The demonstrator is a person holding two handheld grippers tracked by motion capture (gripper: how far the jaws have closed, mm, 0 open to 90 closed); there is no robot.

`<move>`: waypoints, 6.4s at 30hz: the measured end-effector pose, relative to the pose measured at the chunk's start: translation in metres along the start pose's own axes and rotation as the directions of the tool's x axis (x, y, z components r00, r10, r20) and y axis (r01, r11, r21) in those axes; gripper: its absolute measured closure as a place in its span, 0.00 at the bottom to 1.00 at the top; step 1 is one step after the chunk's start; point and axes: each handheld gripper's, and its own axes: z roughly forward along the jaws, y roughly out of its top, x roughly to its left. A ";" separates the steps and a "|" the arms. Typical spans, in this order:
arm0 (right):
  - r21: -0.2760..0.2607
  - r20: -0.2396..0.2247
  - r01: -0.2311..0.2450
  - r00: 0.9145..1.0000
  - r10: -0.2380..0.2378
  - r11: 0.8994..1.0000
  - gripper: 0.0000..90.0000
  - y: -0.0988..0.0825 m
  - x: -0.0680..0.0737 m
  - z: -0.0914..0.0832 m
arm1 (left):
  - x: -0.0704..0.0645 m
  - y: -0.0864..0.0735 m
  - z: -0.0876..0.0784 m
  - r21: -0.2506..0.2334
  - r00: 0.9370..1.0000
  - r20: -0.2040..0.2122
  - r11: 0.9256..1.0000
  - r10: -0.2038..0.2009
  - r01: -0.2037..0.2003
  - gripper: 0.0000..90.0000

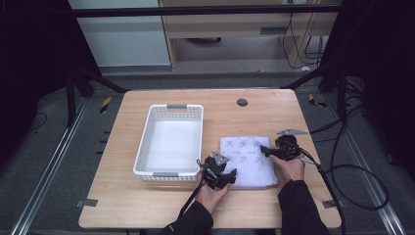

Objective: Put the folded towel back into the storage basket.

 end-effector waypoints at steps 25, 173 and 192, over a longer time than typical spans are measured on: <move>0.046 -0.104 -0.092 0.990 0.096 0.995 0.65 -0.005 0.001 0.009 | -0.001 -0.006 0.007 0.005 0.999 -0.007 0.999 -0.040 0.040 0.49; -0.309 -0.163 0.085 0.976 -0.141 0.947 0.86 0.168 0.226 -0.016 | 0.162 0.044 -0.212 -0.325 0.993 -0.079 0.944 -0.087 0.057 0.87; -0.276 -0.150 0.069 0.982 -0.114 0.959 0.85 0.154 0.236 0.026 | 0.183 0.032 -0.192 -0.264 0.989 -0.113 0.962 -0.099 0.067 0.87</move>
